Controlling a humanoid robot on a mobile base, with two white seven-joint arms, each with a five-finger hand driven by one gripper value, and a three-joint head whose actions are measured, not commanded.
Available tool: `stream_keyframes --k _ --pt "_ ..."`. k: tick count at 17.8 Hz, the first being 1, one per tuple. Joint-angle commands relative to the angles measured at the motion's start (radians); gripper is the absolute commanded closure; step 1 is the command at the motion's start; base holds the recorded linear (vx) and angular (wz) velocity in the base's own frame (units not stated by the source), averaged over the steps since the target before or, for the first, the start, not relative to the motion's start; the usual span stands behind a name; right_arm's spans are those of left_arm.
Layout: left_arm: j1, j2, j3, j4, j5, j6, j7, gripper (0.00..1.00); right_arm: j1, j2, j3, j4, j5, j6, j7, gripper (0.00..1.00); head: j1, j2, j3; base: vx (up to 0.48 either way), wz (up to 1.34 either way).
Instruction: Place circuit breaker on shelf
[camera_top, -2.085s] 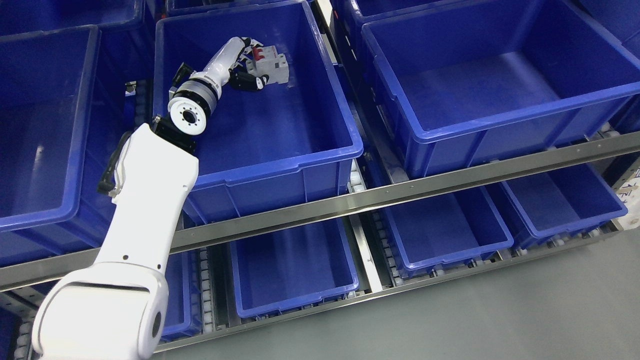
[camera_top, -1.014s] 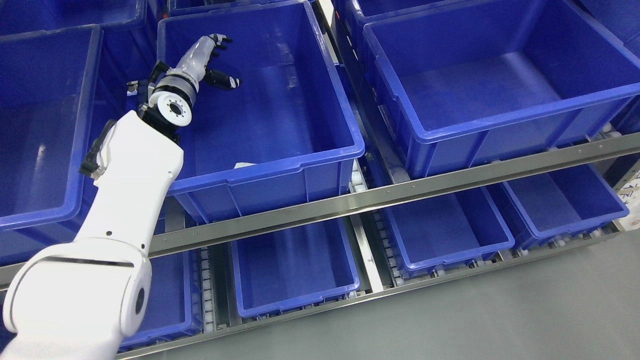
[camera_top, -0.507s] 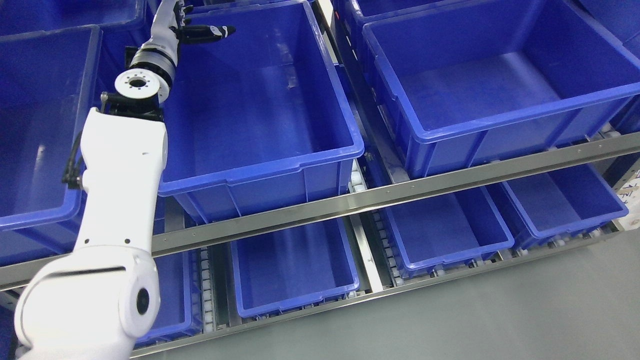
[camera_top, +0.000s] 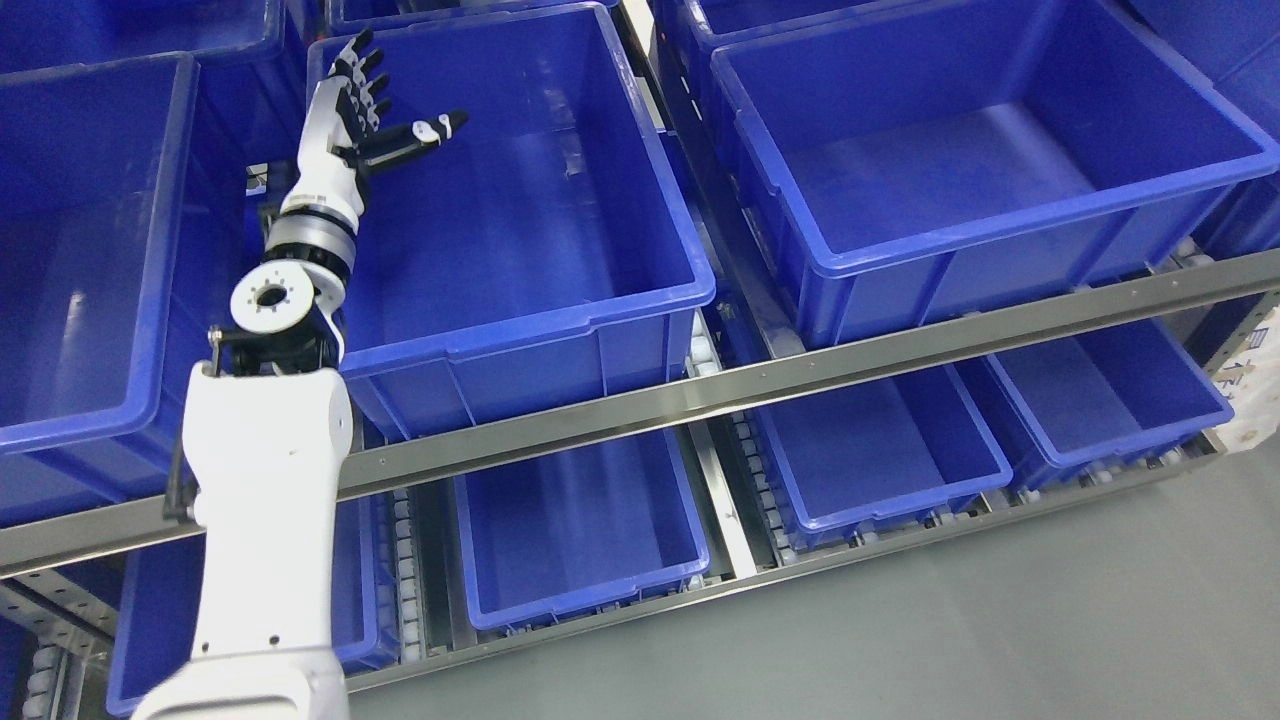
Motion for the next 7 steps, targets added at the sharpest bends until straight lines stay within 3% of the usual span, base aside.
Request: stream_keyframes --k 1,7 --pt "0.145 0.012 -0.039 -0.418 0.011 0.007 0.026 0.0 0.0 -0.017 0.02 0.0 0.0 -0.093 0.0 0.0 0.0 0.0 0.0 -0.062 -0.06" --pt "0.206 0.012 -0.039 -0.46 0.011 0.004 0.02 0.0 0.0 -0.017 0.02 0.0 0.0 -0.093 0.0 0.0 0.0 0.0 0.0 -0.107 0.04"
